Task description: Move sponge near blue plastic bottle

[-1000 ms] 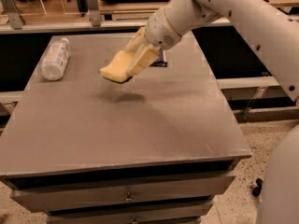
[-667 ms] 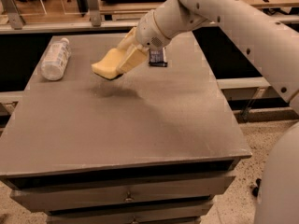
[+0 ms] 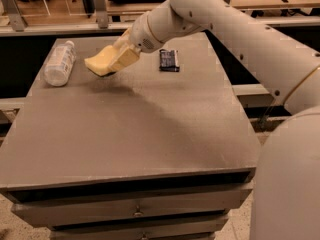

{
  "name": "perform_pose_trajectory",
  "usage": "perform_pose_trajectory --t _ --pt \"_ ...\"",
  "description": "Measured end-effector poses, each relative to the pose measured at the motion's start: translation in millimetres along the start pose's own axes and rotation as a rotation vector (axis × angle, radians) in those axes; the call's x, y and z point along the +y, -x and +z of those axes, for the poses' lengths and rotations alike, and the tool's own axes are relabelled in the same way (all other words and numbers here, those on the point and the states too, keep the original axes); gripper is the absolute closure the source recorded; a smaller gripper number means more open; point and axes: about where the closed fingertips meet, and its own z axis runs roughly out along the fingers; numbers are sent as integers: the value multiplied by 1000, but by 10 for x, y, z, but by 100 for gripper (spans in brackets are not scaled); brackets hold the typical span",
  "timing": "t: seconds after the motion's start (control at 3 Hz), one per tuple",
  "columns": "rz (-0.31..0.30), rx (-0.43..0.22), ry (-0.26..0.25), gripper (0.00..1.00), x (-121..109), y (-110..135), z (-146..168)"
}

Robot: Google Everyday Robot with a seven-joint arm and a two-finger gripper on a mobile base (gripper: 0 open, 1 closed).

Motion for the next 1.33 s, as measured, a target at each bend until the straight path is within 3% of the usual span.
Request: perform_pose_trajectory --t 0.33,1.33 --pt "23 -18 1 98 -112 21 275" --pt "-13 -9 131 29 76 2 545"
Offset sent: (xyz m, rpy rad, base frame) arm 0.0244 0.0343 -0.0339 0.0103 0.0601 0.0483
